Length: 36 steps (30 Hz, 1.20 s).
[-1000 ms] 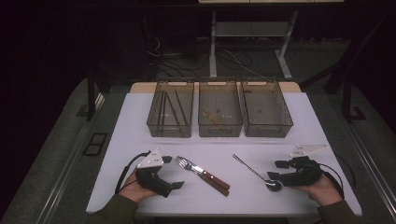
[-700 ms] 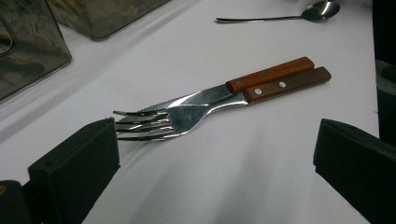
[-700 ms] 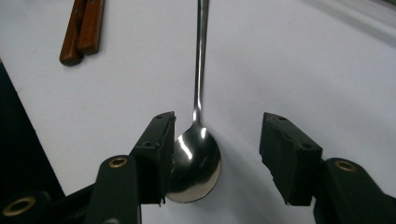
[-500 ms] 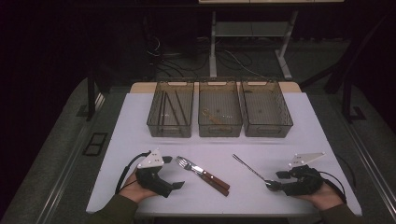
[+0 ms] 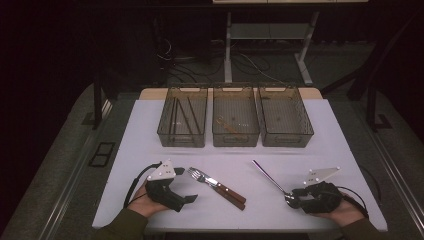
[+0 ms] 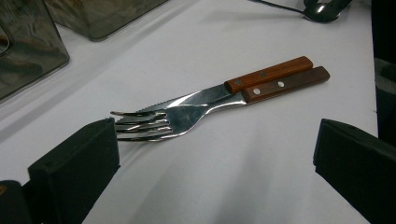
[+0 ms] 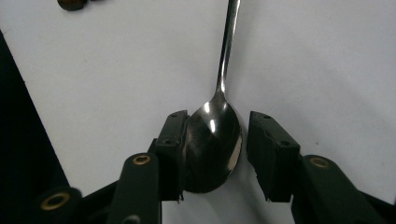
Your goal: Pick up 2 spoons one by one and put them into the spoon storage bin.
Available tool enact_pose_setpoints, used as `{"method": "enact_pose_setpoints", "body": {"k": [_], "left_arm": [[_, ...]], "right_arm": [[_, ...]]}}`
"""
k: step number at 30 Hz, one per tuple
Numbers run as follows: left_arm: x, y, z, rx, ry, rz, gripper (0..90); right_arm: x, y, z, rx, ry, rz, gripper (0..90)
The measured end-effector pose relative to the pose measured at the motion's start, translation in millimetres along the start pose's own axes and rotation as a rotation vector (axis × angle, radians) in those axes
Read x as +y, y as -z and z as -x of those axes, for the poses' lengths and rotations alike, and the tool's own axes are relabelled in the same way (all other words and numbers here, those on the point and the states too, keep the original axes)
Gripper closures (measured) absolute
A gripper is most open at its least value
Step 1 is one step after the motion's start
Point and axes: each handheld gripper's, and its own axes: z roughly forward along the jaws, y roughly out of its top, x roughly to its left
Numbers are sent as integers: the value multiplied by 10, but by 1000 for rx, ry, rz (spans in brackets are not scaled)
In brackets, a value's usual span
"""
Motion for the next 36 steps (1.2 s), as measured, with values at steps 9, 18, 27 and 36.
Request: {"method": "enact_pose_setpoints", "body": {"k": [9,18,27,36], "left_arm": [[-1,0,4,0,4,0,0],[0,1,4,0,2,-1,0],[1,2,3,0,2,-1,0],[1,-6,7,-1,8,5,0]], "right_arm": [[12,-4,-23,-8,24,5,715],[27,13,-26,6,16,33,813],[58,51,-26,59,-3,82,891],[87,78,22,26,-14,115,894]]}}
